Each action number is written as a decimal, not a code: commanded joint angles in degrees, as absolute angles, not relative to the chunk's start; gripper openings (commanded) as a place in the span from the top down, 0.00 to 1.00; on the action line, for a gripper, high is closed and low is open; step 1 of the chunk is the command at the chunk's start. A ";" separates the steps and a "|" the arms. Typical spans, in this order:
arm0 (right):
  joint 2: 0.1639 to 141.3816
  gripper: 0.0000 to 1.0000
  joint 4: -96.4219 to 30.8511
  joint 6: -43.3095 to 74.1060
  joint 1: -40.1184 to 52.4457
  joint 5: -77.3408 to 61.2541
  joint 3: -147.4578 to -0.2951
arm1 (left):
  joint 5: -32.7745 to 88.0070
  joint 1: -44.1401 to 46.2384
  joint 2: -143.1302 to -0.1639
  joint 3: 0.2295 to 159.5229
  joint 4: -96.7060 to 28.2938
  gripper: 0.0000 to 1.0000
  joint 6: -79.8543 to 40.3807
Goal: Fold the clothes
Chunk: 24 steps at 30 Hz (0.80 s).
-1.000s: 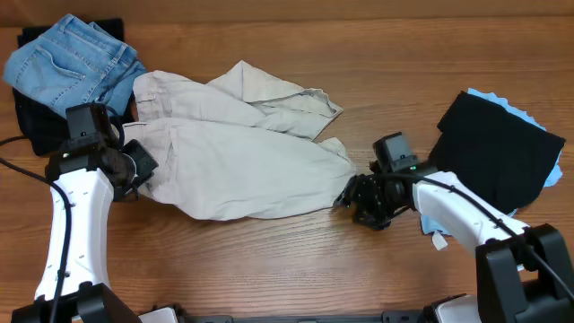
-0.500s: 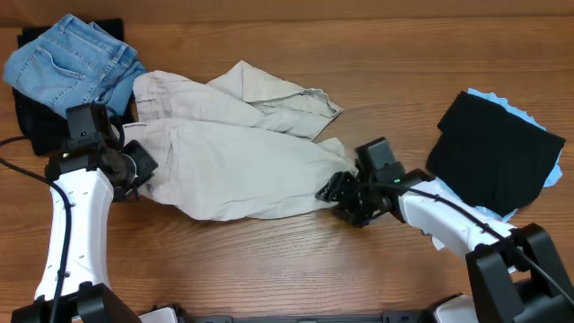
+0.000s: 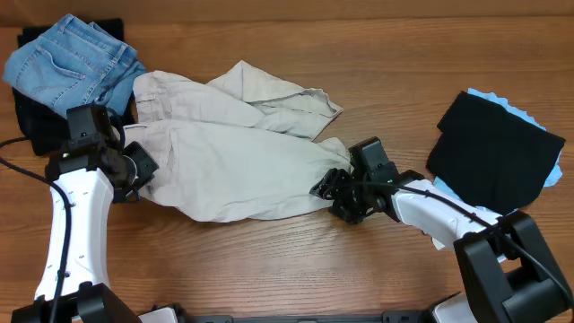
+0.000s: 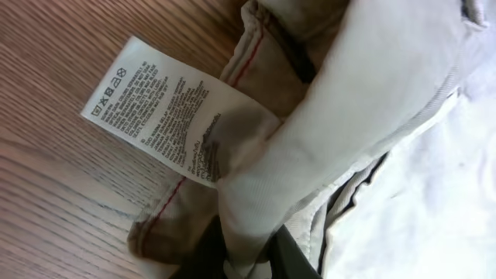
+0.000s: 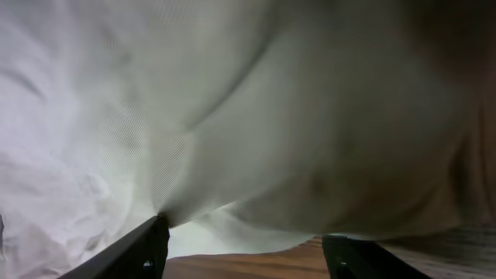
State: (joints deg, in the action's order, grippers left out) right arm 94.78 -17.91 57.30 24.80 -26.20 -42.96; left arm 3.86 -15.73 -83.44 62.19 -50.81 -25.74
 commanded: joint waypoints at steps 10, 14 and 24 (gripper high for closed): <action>96.73 0.96 -13.91 56.03 25.02 -24.03 -43.68 | 4.58 -15.25 -83.15 63.86 -51.18 0.88 -25.26; 92.88 0.96 -18.44 54.81 25.02 -19.22 -48.10 | 4.47 -15.25 -83.13 63.86 -51.16 0.88 -25.26; 89.41 0.95 -14.11 49.12 25.02 -7.38 -60.25 | 4.49 -15.22 -83.15 63.86 -48.27 0.90 -25.30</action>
